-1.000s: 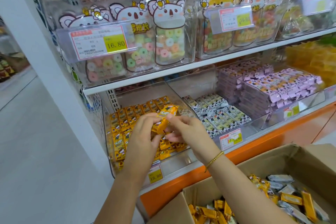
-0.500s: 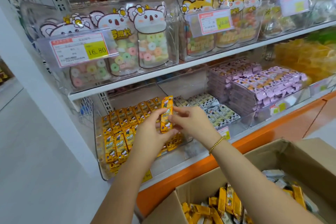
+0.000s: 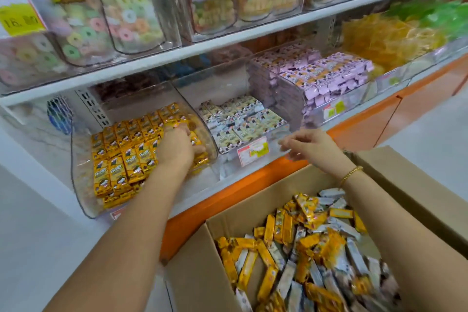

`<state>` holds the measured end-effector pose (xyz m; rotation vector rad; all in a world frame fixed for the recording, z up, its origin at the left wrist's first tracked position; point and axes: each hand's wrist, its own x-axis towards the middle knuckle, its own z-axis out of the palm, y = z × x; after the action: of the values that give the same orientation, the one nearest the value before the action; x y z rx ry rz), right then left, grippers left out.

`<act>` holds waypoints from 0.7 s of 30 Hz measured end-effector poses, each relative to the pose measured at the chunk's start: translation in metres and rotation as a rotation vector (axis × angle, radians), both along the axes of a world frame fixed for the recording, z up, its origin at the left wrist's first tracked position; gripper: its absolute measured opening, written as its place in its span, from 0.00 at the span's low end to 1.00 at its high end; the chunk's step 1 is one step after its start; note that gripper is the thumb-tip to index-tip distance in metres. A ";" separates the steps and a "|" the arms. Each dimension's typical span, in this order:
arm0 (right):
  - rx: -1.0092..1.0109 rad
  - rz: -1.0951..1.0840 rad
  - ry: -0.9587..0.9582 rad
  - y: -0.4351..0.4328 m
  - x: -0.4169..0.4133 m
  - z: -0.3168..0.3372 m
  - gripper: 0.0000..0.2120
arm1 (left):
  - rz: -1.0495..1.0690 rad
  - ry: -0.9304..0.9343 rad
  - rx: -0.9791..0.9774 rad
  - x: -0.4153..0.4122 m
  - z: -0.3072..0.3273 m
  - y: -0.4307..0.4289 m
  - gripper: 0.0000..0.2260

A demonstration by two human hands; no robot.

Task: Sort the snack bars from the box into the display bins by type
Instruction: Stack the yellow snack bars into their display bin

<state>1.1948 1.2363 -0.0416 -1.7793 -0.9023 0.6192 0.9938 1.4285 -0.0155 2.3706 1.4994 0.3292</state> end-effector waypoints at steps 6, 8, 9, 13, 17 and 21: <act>-0.359 -0.069 0.003 -0.064 0.039 -0.096 0.09 | 0.140 -0.120 0.156 -0.015 0.003 -0.033 0.13; -0.479 -0.025 -0.088 -0.080 0.041 -0.128 0.06 | 0.163 -0.353 0.256 -0.015 -0.010 -0.078 0.07; -0.550 0.027 -0.179 -0.085 0.038 -0.143 0.05 | 0.145 -0.430 0.241 -0.012 -0.022 -0.104 0.06; -0.783 0.395 -0.451 -0.098 0.018 -0.210 0.32 | -0.001 -0.259 -0.126 0.016 -0.110 -0.179 0.08; -0.914 0.628 -0.603 -0.111 0.003 -0.273 0.40 | -0.016 0.052 -0.542 0.014 -0.218 -0.219 0.07; -0.855 0.716 -0.753 -0.115 0.004 -0.292 0.30 | -0.023 0.273 -0.804 0.001 -0.271 -0.253 0.07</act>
<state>1.1991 1.1216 -0.3334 -2.5115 -2.0687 0.8752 0.9950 1.1751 -0.2864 1.8093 1.3518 -0.5346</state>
